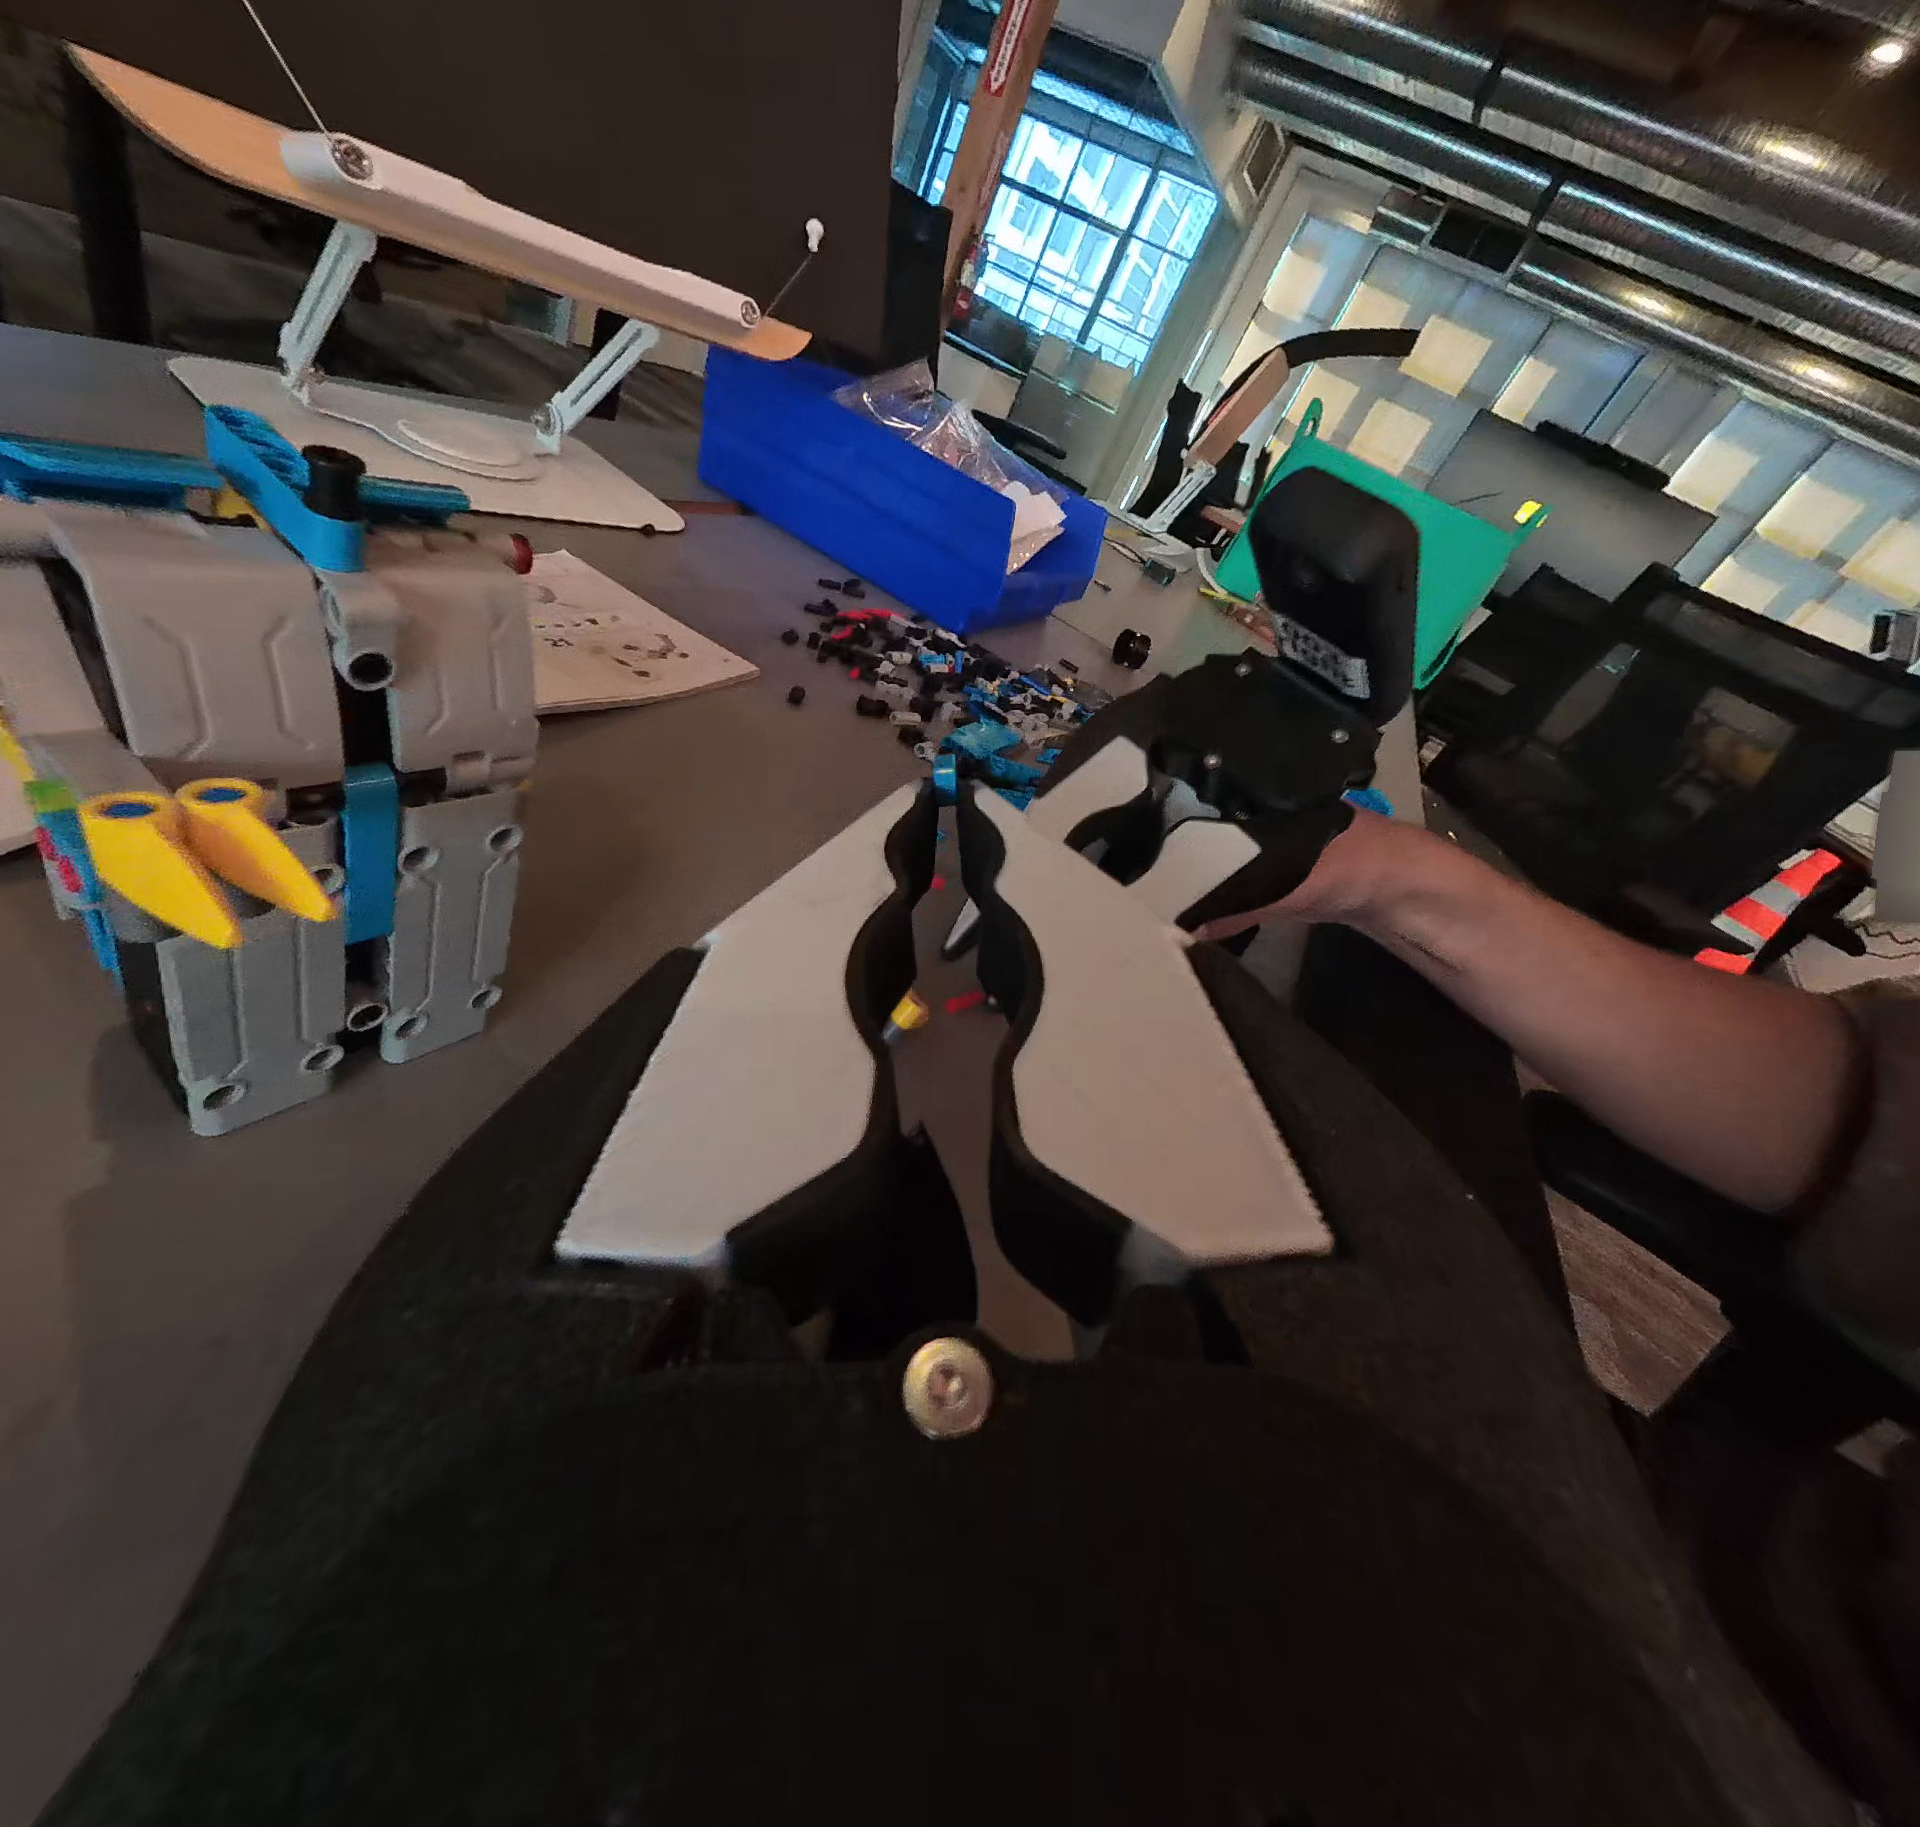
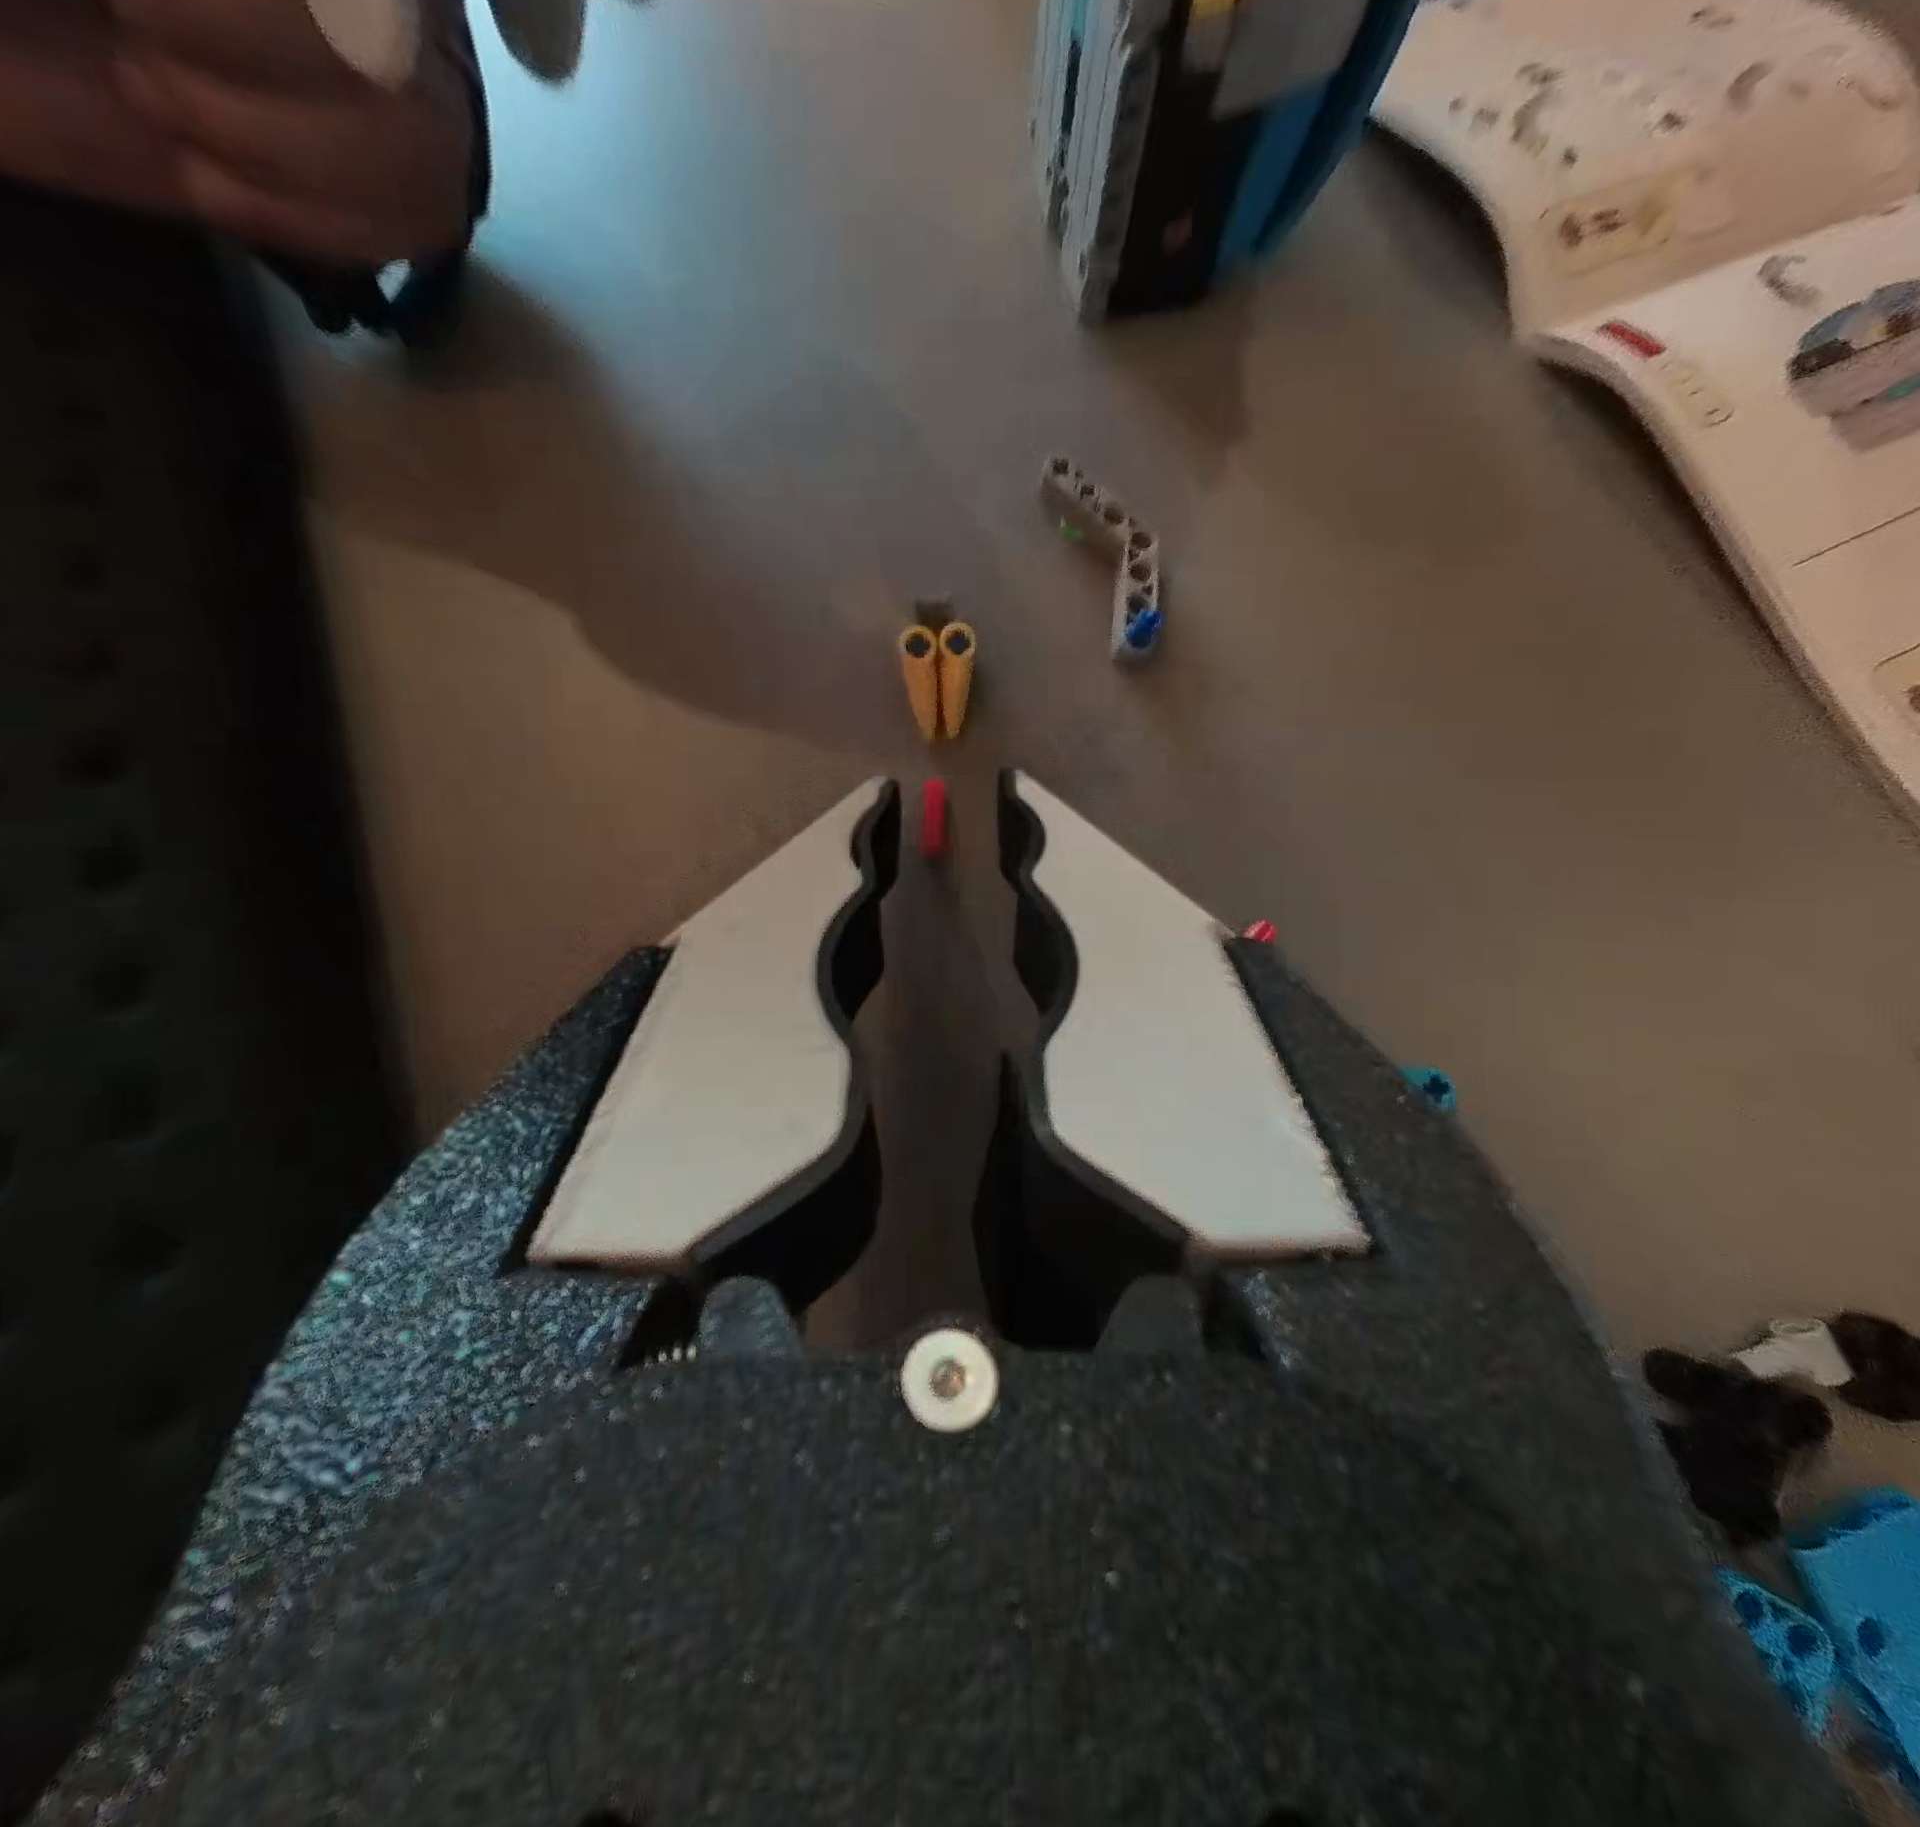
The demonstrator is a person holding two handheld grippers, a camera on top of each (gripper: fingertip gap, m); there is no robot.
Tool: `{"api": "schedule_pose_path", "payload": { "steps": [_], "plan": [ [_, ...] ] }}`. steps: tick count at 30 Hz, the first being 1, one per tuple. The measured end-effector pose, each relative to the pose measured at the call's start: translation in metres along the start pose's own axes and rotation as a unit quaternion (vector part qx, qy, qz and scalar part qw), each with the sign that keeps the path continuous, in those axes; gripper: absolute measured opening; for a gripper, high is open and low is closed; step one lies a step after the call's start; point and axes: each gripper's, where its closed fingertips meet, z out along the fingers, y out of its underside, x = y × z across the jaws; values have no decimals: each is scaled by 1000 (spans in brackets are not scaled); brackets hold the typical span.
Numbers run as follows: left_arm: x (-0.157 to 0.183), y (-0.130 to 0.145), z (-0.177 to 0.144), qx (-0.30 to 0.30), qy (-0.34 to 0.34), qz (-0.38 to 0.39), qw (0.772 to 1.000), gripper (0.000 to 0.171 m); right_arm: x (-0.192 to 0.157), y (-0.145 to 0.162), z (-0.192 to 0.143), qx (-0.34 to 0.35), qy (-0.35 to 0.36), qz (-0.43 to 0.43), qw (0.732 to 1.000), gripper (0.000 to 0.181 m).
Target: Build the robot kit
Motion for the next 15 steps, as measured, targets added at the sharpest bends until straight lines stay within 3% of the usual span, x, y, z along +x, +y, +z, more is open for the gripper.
{"api": "schedule_pose_path", "payload": {
  "steps": [11,13,15],
  "plan": [
    [16,-7,-2,25,58,-30,998,3,-5,4,9,-26,-12,12,1000,4],
    [18,-7,-1,23,57,-19,998,3,-17,-31,1,58,-49,70,995,3],
    [18,-6,-1,21,51,-4,998,3,-25,-79,-19,177,-110,173,963,3]
  ]
}}
